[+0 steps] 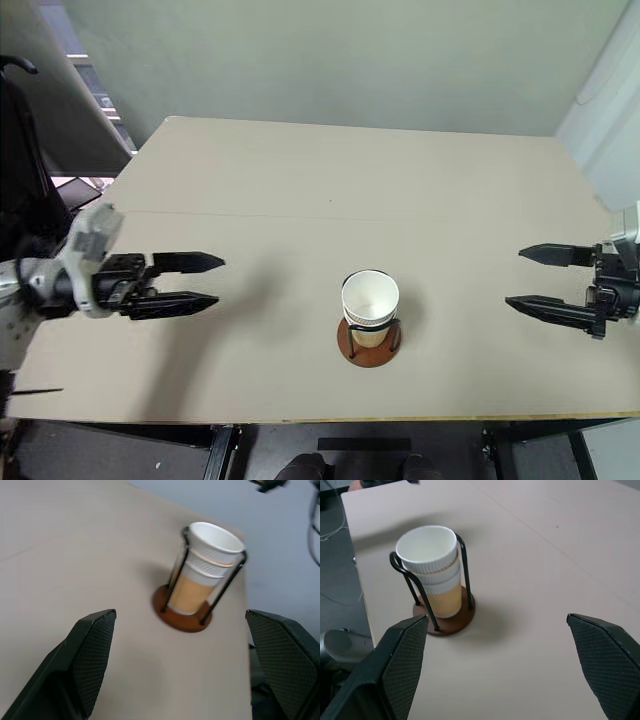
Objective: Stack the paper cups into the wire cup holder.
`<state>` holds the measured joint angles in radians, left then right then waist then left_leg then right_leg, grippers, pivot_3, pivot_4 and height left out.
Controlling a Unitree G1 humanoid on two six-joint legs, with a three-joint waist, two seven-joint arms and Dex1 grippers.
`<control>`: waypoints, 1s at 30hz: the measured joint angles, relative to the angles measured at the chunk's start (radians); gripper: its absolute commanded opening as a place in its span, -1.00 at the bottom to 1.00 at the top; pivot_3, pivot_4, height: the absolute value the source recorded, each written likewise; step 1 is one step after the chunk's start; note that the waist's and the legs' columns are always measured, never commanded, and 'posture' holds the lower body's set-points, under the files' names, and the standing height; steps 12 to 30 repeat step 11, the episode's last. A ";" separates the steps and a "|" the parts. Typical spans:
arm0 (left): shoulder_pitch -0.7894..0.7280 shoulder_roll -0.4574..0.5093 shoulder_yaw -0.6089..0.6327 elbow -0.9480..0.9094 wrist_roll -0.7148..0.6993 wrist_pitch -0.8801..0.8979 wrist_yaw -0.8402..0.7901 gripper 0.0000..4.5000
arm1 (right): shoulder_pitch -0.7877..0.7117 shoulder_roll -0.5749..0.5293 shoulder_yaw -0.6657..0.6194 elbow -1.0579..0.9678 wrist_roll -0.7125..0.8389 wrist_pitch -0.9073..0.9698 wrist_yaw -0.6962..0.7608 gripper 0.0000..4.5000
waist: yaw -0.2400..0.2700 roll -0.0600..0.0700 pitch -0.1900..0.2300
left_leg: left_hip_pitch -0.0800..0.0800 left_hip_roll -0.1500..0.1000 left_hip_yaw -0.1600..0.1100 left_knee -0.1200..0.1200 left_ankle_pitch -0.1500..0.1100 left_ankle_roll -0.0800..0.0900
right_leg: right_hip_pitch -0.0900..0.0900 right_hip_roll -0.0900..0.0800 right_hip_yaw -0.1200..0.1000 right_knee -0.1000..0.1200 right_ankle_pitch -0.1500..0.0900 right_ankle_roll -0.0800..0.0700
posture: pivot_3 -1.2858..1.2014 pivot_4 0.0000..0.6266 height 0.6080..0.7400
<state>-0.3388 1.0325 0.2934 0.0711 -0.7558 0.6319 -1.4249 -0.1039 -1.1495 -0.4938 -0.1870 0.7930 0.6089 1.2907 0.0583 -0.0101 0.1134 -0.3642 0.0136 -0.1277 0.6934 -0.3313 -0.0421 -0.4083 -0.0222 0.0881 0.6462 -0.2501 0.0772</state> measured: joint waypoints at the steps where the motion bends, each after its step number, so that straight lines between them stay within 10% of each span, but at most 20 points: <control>1: 0.010 0.000 0.016 -0.004 -0.002 0.003 0.010 0.97 | -0.004 0.001 0.003 0.008 -0.004 -0.003 0.005 1.00 | 0.000 0.000 0.000 | 0.000 0.000 0.000 0.000 0.000 0.000 | 0.000 0.000 0.000 0.000 0.000 -0.001 | 0.03 -0.52 1.00; 30: 0.073 -0.010 0.034 -0.068 -0.026 0.027 0.034 0.97 | -0.068 0.006 0.063 0.052 -0.020 -0.004 0.024 1.00 | -0.006 0.000 0.000 | 0.001 0.000 0.001 -0.005 0.000 -0.001 | -0.001 0.000 0.000 0.000 0.000 -0.002 | 0.03 -0.52 1.00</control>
